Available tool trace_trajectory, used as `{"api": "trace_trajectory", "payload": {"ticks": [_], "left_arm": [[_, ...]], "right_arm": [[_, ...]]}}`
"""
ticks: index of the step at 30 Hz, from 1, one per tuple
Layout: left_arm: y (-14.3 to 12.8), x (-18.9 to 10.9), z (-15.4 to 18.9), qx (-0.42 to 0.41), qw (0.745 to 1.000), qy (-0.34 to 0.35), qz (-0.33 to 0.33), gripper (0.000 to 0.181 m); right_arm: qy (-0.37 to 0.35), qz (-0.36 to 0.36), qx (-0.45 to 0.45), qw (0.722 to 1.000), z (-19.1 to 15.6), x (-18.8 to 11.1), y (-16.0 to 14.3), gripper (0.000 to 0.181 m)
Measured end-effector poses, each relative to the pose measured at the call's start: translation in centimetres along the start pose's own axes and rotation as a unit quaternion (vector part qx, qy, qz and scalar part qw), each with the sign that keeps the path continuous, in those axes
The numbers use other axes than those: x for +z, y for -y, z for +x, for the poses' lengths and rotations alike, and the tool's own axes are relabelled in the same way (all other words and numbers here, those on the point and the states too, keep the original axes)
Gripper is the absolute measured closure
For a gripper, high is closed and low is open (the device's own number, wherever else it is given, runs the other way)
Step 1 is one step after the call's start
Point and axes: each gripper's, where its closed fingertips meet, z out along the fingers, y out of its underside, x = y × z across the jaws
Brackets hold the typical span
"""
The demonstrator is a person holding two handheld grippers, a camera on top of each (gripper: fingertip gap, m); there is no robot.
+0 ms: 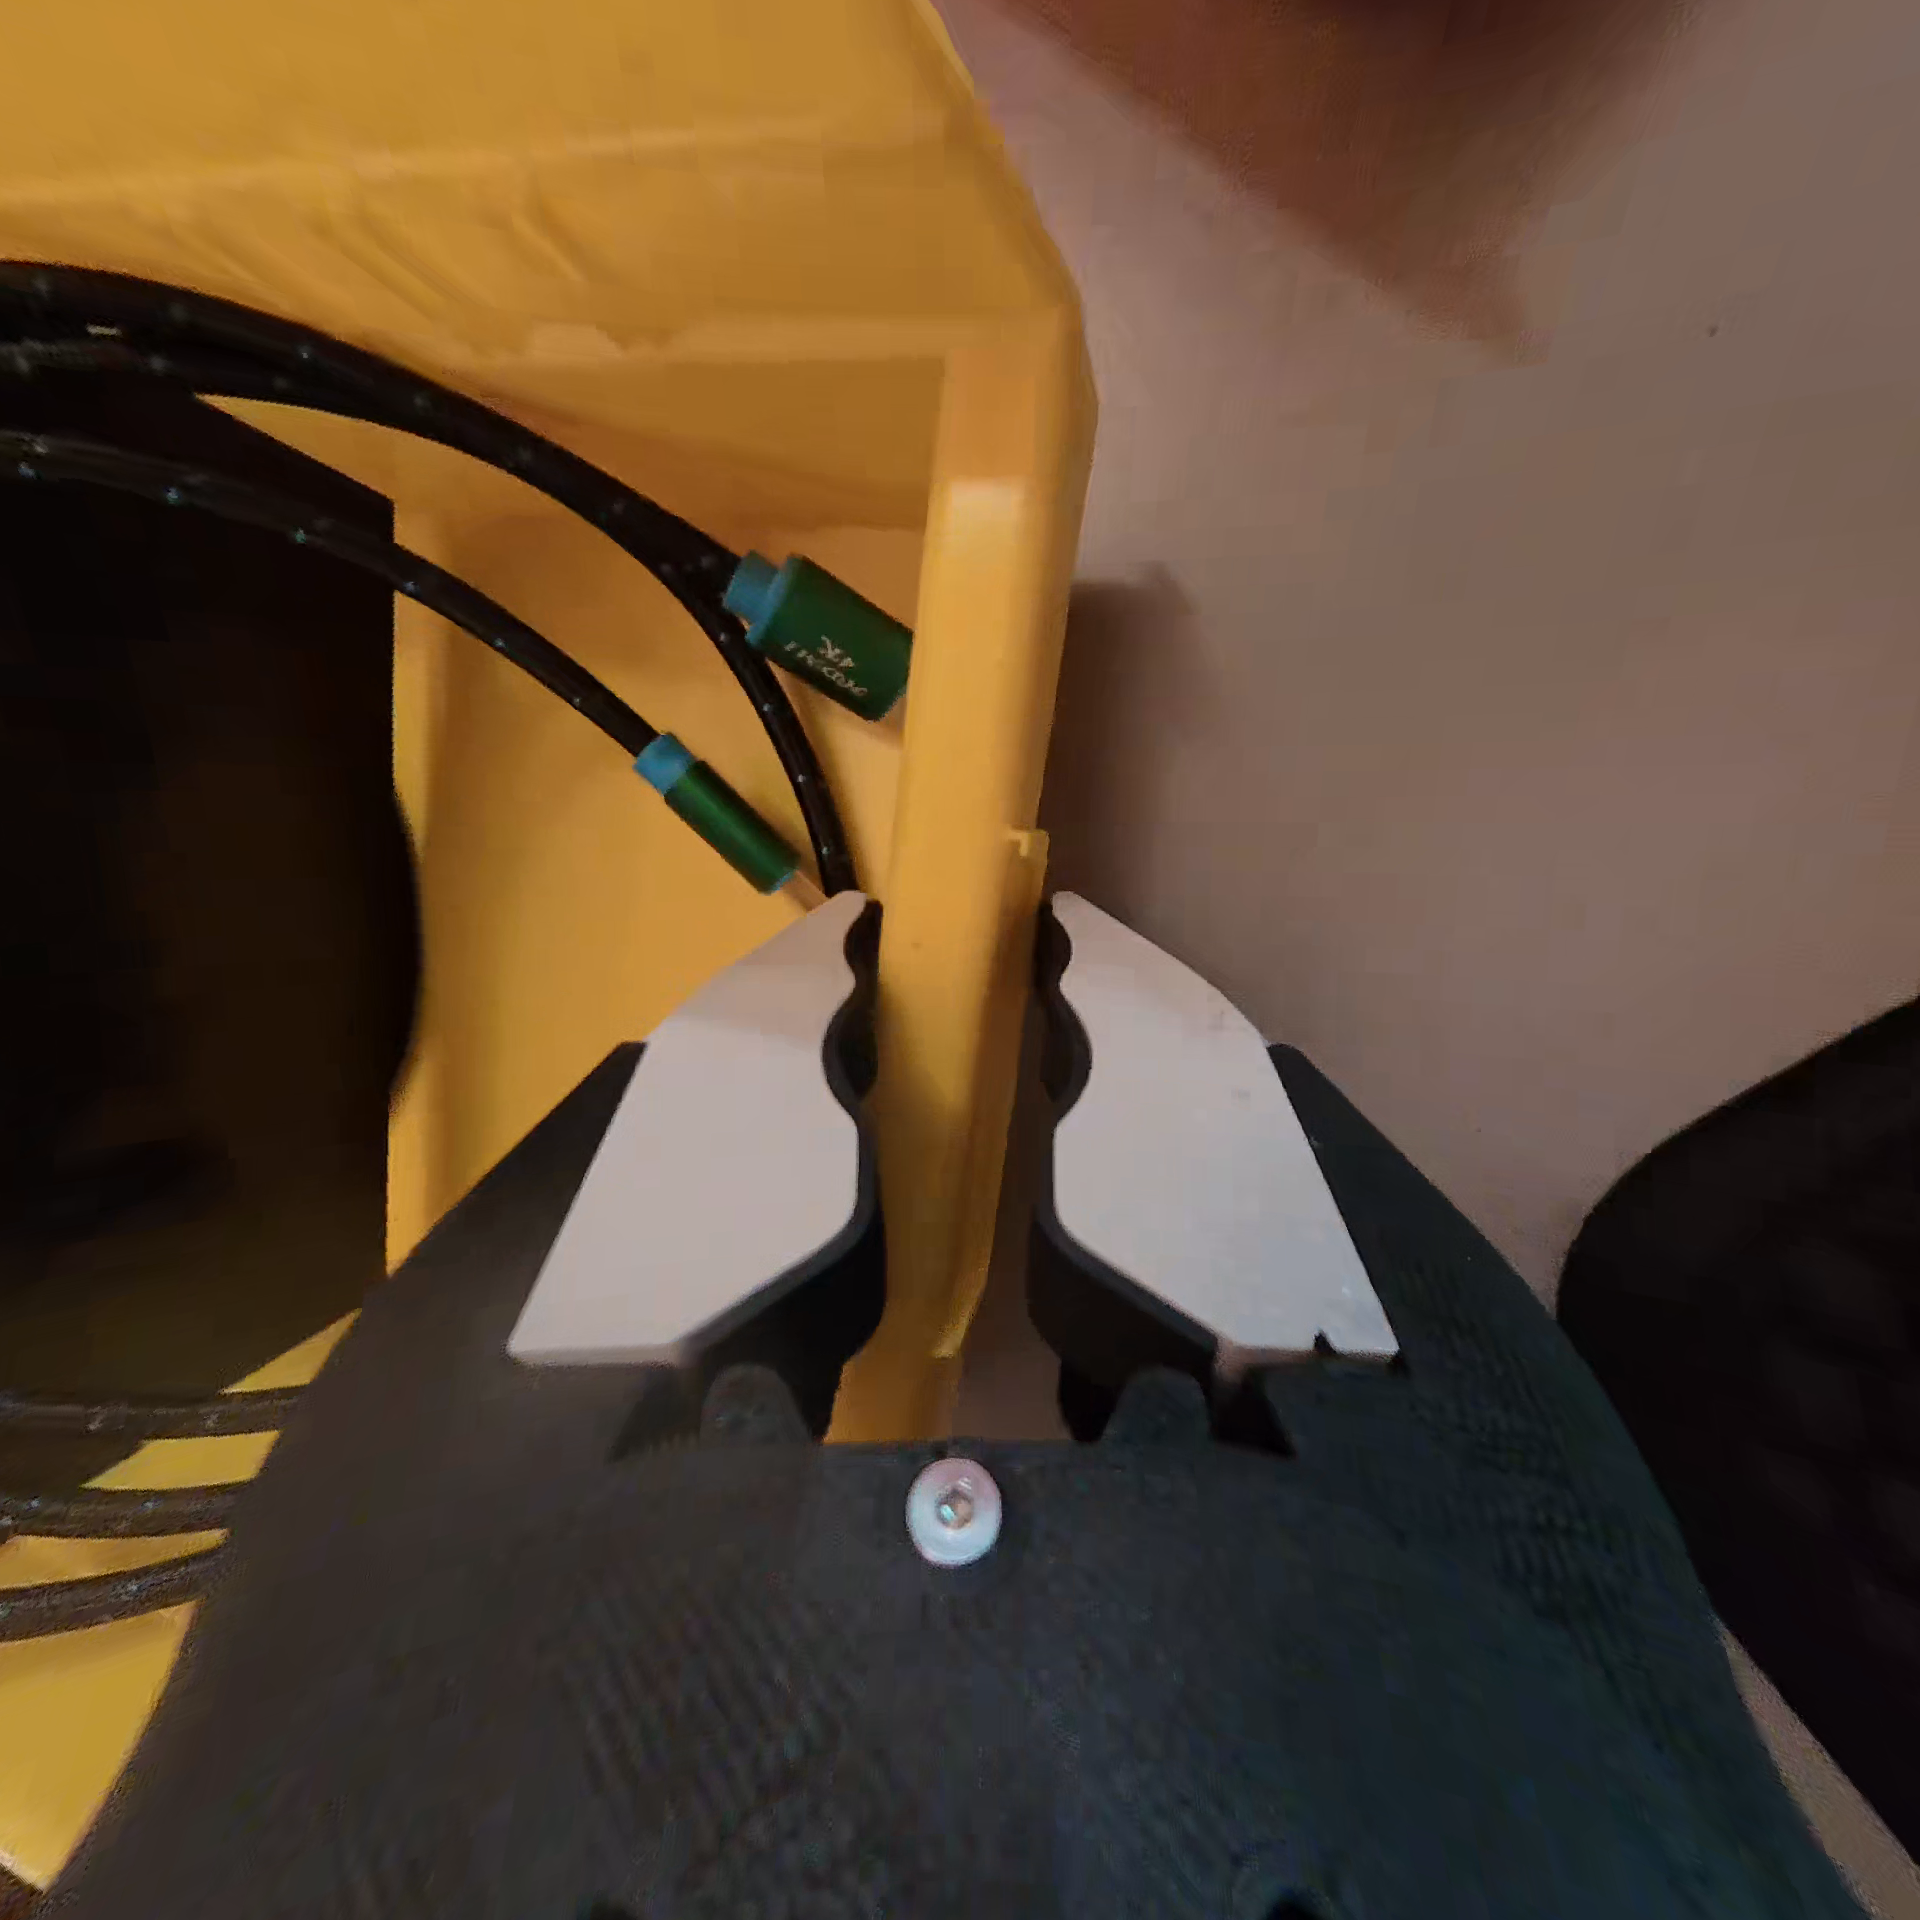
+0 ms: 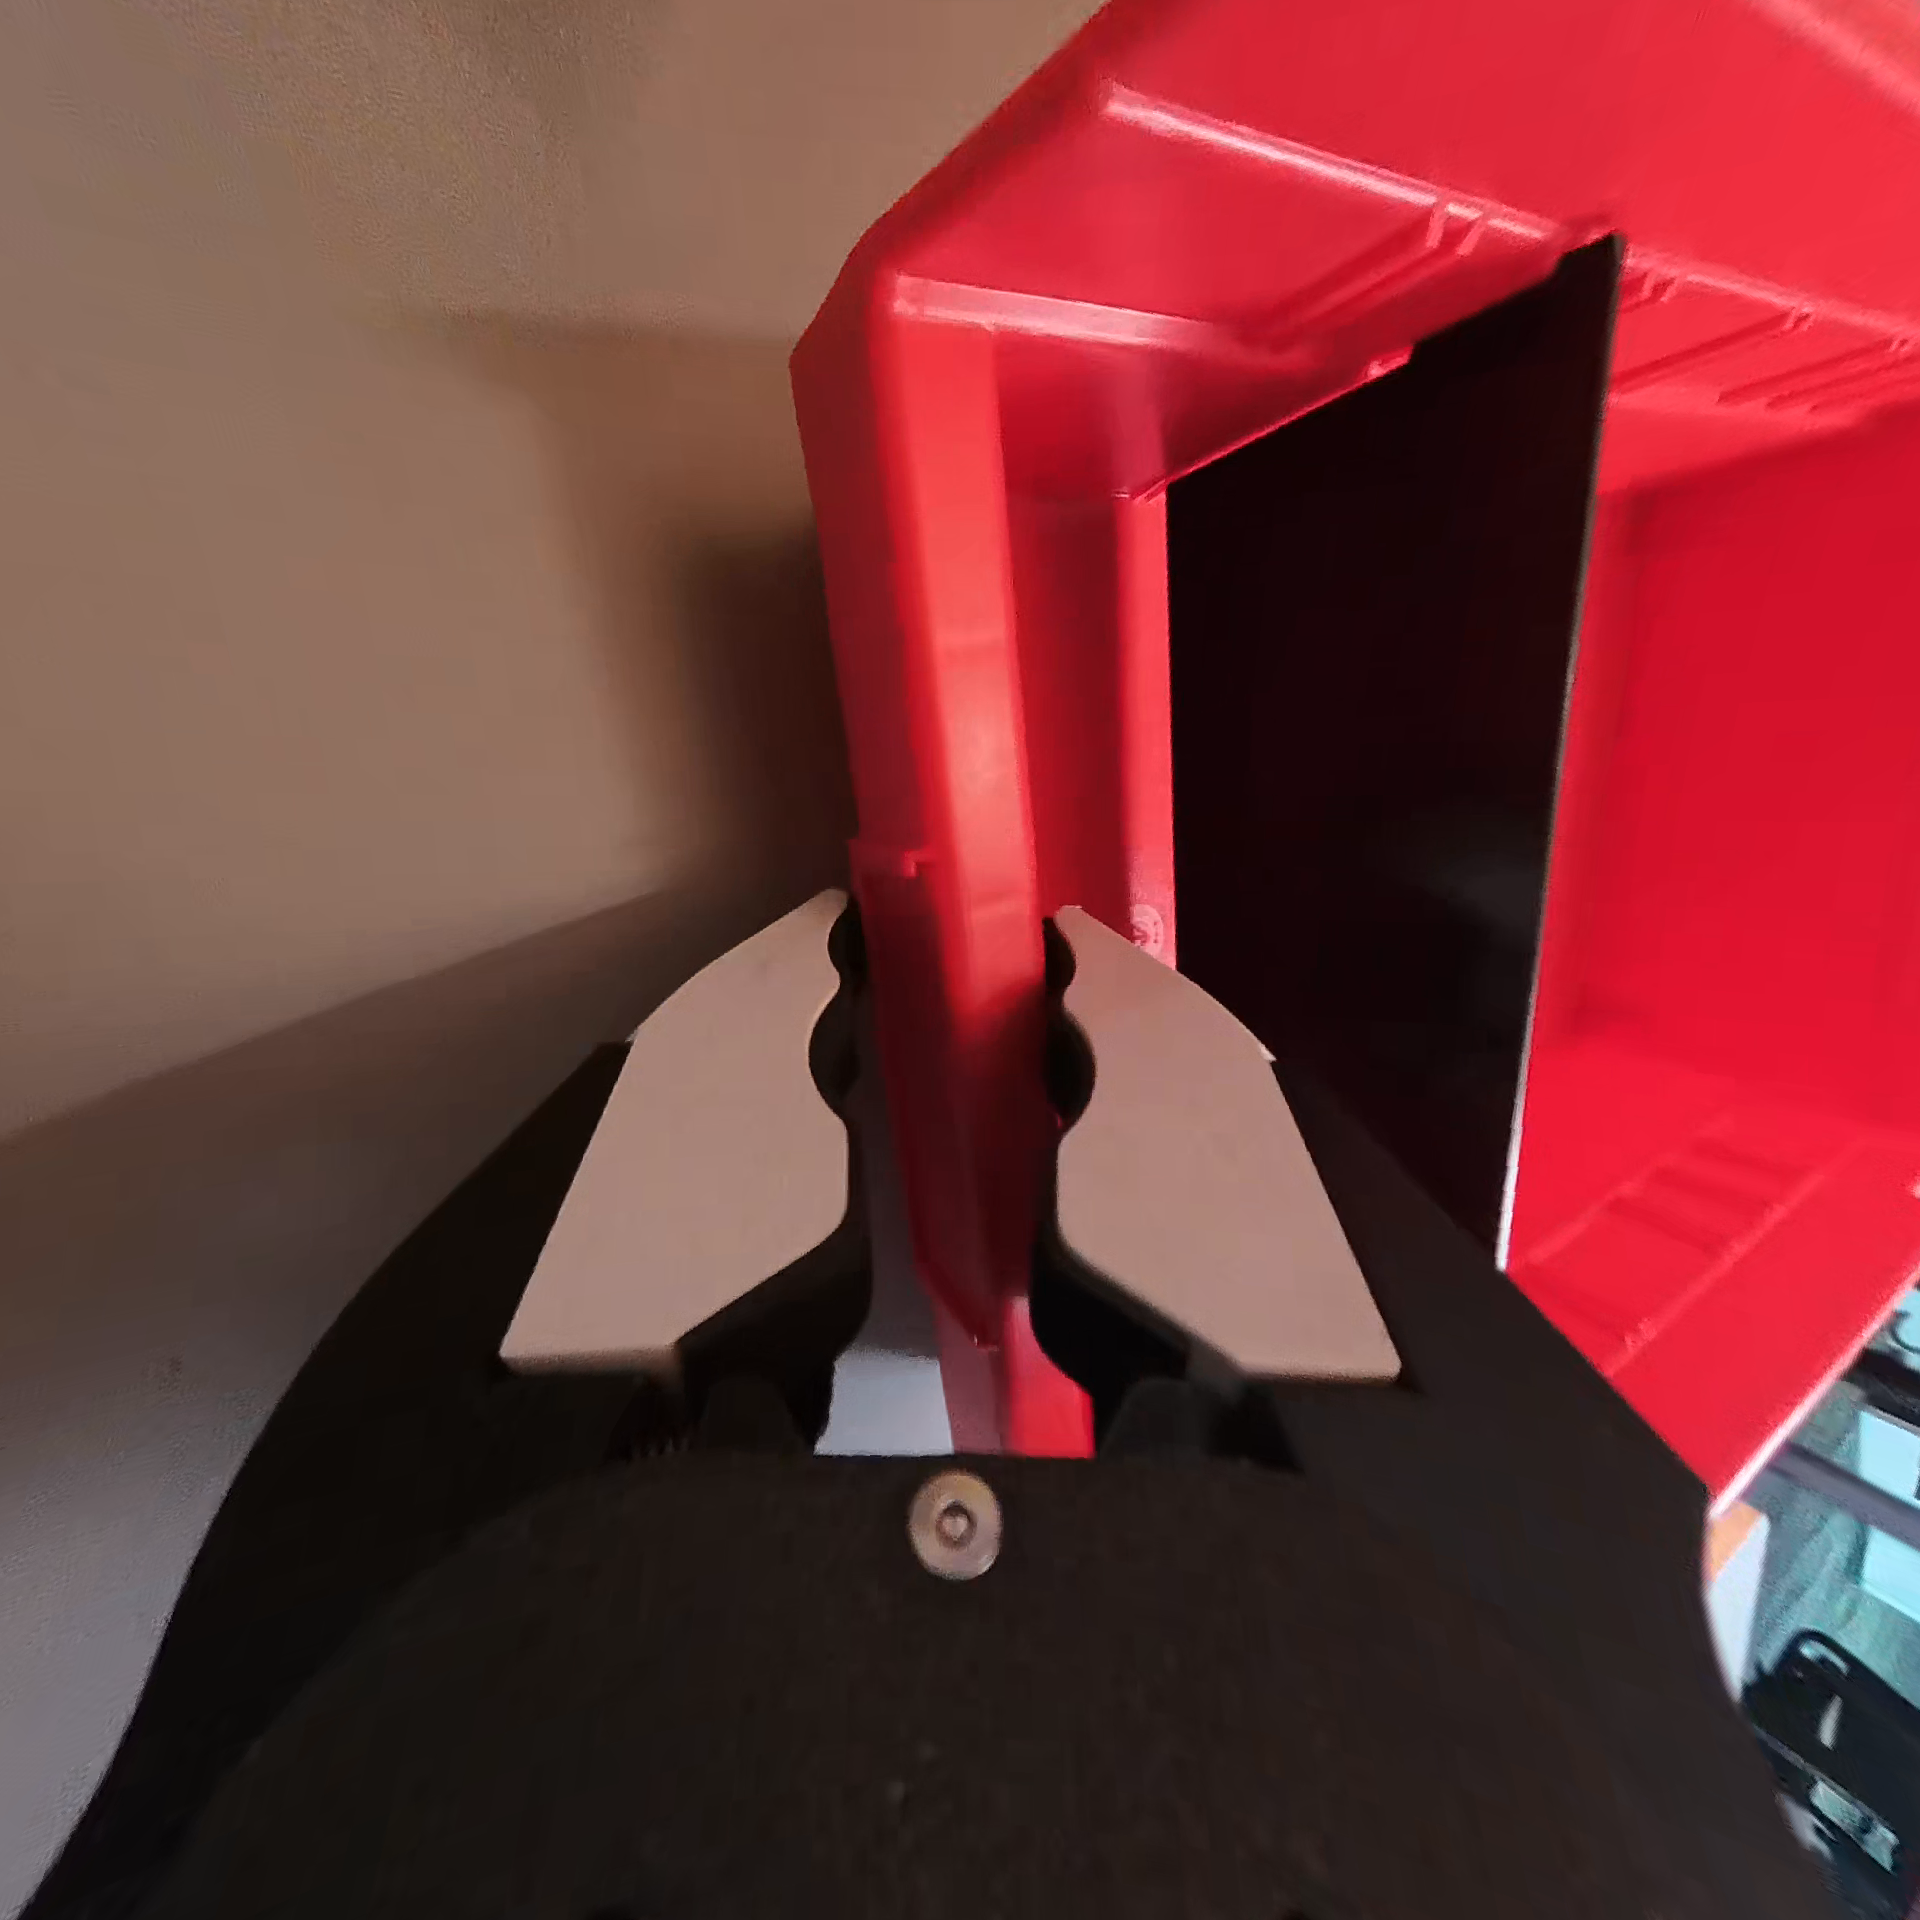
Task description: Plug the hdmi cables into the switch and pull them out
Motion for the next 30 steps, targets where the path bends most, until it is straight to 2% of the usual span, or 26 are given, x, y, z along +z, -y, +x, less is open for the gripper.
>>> {"api": "trace_trajectory", "payload": {"ticks": [5, 11, 17, 19, 21, 24, 27, 30], "left_arm": [[0.4, 0.4, -0.7, 0.013, 1.000, 0.019, 0.011, 0.153], [0.9, 1.0, -1.9, 0.018, 0.999, 0.028, 0.017, 0.152], [1.6, 1.9, -3.7, 0.029, 0.999, 0.029, 0.019, 0.152], [1.8, 2.2, -4.6, 0.035, 0.999, 0.030, 0.023, 0.152], [2.1, 2.6, -5.6, 0.034, 0.998, 0.037, 0.033, 0.151], [2.5, 3.2, -7.2, 0.022, 0.997, 0.054, 0.054, 0.149], [2.8, 3.5, -8.4, 0.018, 0.995, 0.074, 0.059, 0.146], [3.3, 3.0, -8.5, 0.005, 0.994, 0.077, 0.078, 0.142]], "right_arm": [[-0.024, -0.005, 0.011, 1.000, 0.1, -2.6, -6.5, 0.150], [-0.049, -0.047, 0.019, 0.998, 3.1, -3.7, -14.1, 0.150], [-0.070, -0.081, 0.053, 0.993, 7.8, -2.7, -18.9, 0.148], [-0.092, -0.093, 0.068, 0.989, 9.6, -2.8, -19.6, 0.141], [-0.103, -0.050, 0.093, 0.989, 10.5, -3.8, -18.0, 0.135], [-0.092, 0.087, 0.173, 0.977, 11.0, -6.0, -13.2, 0.135], [-0.083, 0.244, 0.274, 0.927, 11.7, -8.3, -8.9, 0.137], [-0.076, 0.355, 0.348, 0.864, 11.6, -9.1, -6.8, 0.139]]}}
